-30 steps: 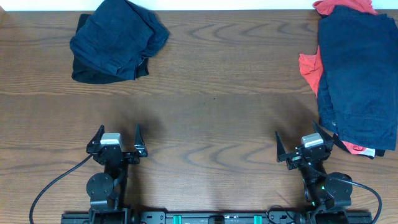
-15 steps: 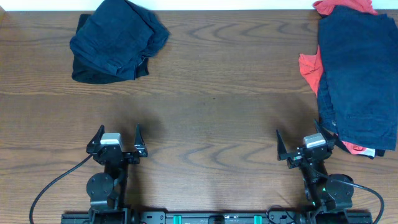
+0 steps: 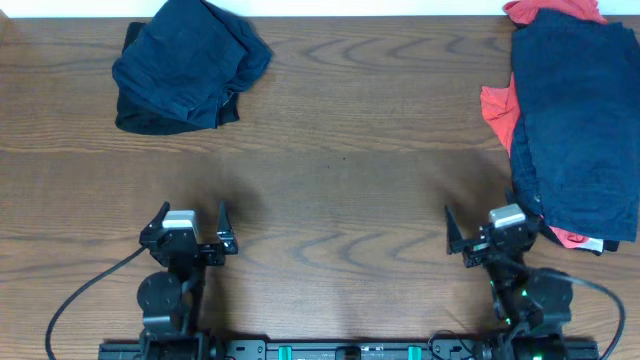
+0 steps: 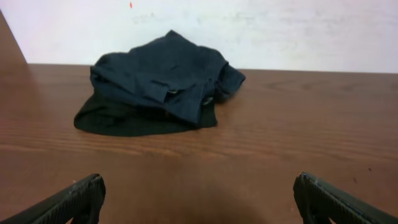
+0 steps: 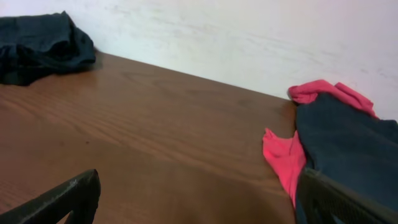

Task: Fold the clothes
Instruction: 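Reach the right gripper to the navy shorts on the right pile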

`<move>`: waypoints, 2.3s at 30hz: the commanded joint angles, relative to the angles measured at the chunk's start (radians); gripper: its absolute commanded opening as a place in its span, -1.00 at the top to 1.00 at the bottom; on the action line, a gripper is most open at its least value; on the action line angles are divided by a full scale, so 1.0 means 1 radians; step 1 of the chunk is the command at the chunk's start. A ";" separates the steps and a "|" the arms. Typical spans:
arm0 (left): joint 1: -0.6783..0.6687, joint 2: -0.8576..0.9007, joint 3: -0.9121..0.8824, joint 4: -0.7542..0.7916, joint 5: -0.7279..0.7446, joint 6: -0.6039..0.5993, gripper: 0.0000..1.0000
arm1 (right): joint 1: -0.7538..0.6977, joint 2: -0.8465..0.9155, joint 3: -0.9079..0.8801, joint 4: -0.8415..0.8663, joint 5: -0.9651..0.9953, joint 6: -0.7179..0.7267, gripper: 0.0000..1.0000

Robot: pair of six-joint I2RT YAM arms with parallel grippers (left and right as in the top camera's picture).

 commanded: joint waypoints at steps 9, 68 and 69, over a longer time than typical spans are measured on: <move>0.000 0.377 0.306 -0.103 0.011 -0.005 -0.96 | -0.008 0.458 0.389 -0.097 -0.050 -0.004 -0.99; -0.047 1.384 1.044 -0.519 0.305 0.048 -0.98 | -0.356 1.670 1.093 -0.520 0.342 0.117 -0.12; -0.047 1.384 1.044 -0.519 0.305 0.048 -0.97 | -0.356 1.677 1.093 -0.517 0.349 0.115 -0.12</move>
